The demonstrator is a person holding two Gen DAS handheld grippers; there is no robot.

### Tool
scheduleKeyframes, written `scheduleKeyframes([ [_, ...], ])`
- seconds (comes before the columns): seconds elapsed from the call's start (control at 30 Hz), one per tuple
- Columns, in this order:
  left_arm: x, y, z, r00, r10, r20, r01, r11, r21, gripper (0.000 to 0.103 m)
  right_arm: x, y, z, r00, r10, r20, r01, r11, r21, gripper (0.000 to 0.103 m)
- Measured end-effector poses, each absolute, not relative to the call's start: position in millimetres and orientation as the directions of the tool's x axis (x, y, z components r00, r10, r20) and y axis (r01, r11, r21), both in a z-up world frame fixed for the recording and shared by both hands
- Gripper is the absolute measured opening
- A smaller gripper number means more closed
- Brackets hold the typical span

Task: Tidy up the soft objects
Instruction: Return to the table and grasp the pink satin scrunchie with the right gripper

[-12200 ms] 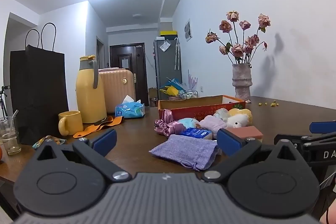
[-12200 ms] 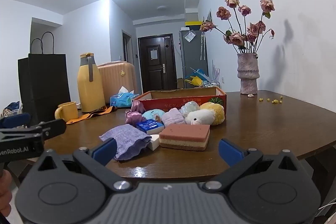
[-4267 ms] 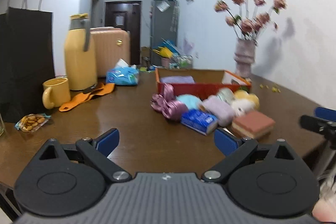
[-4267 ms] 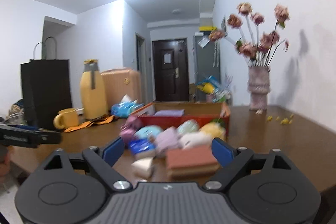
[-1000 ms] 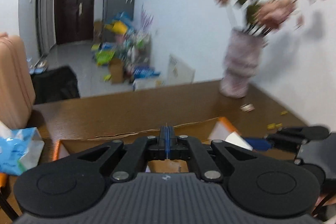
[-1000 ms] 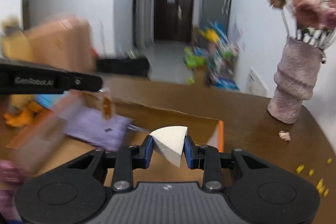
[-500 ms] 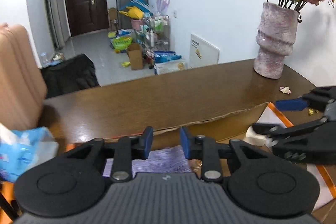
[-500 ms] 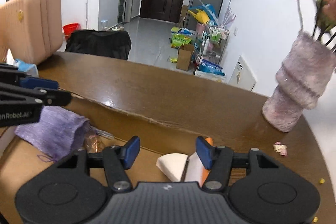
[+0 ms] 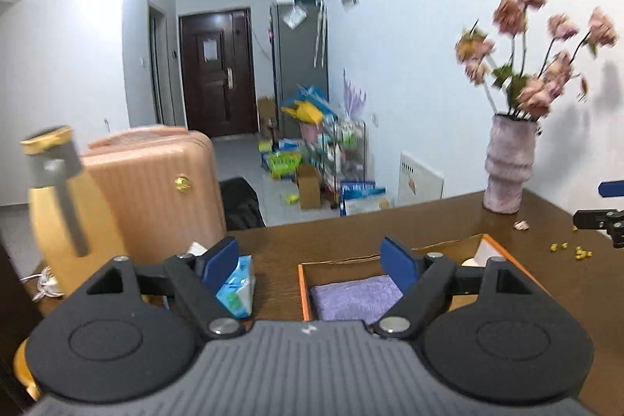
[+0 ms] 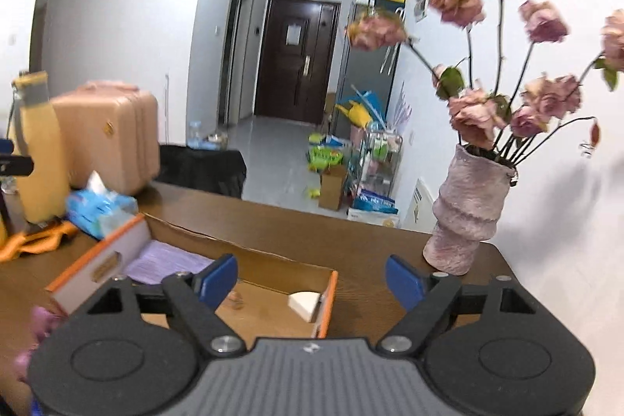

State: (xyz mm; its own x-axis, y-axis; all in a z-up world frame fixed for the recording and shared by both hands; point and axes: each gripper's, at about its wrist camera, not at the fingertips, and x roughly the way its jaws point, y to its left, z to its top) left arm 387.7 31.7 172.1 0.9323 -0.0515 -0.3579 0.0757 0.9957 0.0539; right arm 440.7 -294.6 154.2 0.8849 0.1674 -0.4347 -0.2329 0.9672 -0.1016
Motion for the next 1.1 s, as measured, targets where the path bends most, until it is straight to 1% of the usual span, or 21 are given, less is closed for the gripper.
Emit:
scheduleKeyframes([
  [0.13,329.7,36.4,182.1,0.944,-0.079,-0.321,0.088,0.996,0.011,0.083,385.2,-285.7,163.7,0.900,0.202,-0.386,-0.250,0.965,-0.079,0.083],
  [0.23,282.5,39.8,177.3,0.953,-0.091,-0.290,0.094,0.996,-0.003,0.085,340.4,-280.8,163.7,0.914,0.228,-0.337,-0.262,0.963,-0.058,0.086],
  [0.27,267.9,41.1,173.4,0.956,-0.092,-0.280,0.096,0.995,0.000,0.087,325.4,-279.9,161.2,0.917,0.237,-0.321,-0.265,0.963,-0.045,0.087],
  [0.3,253.2,42.4,168.9,0.960,-0.095,-0.265,0.100,0.995,0.008,0.090,308.9,-278.7,157.0,0.918,0.252,-0.305,-0.275,0.961,-0.034,0.087],
  [0.33,238.2,45.1,162.0,0.965,-0.092,-0.247,0.099,0.995,0.016,0.092,293.3,-277.9,151.8,0.918,0.267,-0.291,-0.286,0.958,-0.024,0.088],
  [0.47,182.5,45.4,128.2,0.976,-0.056,-0.210,0.068,0.997,0.047,0.092,237.4,-275.8,123.2,0.915,0.298,-0.271,-0.311,0.951,-0.003,0.089],
  [0.57,138.8,48.9,103.3,0.974,-0.041,-0.225,0.051,0.998,0.036,0.092,199.7,-276.5,97.1,0.912,0.284,-0.295,-0.289,0.957,0.028,0.089],
  [0.6,122.2,51.4,95.7,0.971,-0.059,-0.230,0.066,0.997,0.025,0.095,183.4,-276.9,89.0,0.910,0.290,-0.297,-0.290,0.956,0.044,0.089],
  [0.67,92.0,55.0,79.4,0.966,-0.120,-0.229,0.121,0.993,-0.007,0.101,149.8,-276.6,76.3,0.911,0.308,-0.273,-0.300,0.951,0.071,0.091],
  [0.73,70.2,58.0,65.5,0.965,-0.139,-0.223,0.134,0.990,-0.038,0.101,116.3,-273.8,61.5,0.914,0.322,-0.245,-0.312,0.947,0.081,0.094],
  [0.8,50.2,58.6,55.4,0.966,-0.149,-0.210,0.143,0.989,-0.044,0.101,89.9,-269.2,46.5,0.927,0.297,-0.228,-0.285,0.955,0.084,0.095],
  [0.87,40.9,57.7,51.9,0.968,-0.141,-0.206,0.139,0.990,-0.025,0.101,71.7,-263.5,33.4,0.931,0.286,-0.228,-0.274,0.958,0.082,0.095],
  [0.97,38.3,52.4,48.2,0.965,-0.132,-0.228,0.139,0.990,0.016,0.101,57.9,-258.1,20.4,0.924,0.289,-0.250,-0.267,0.956,0.118,0.095],
  [1.03,39.0,51.7,44.9,0.964,-0.131,-0.231,0.137,0.990,0.012,0.101,59.3,-254.0,18.8,0.916,0.308,-0.258,-0.285,0.951,0.121,0.095],
  [1.1,42.4,51.2,41.5,0.960,-0.132,-0.247,0.136,0.991,-0.001,0.101,60.3,-248.1,17.8,0.923,0.284,-0.261,-0.268,0.959,0.095,0.095],
])
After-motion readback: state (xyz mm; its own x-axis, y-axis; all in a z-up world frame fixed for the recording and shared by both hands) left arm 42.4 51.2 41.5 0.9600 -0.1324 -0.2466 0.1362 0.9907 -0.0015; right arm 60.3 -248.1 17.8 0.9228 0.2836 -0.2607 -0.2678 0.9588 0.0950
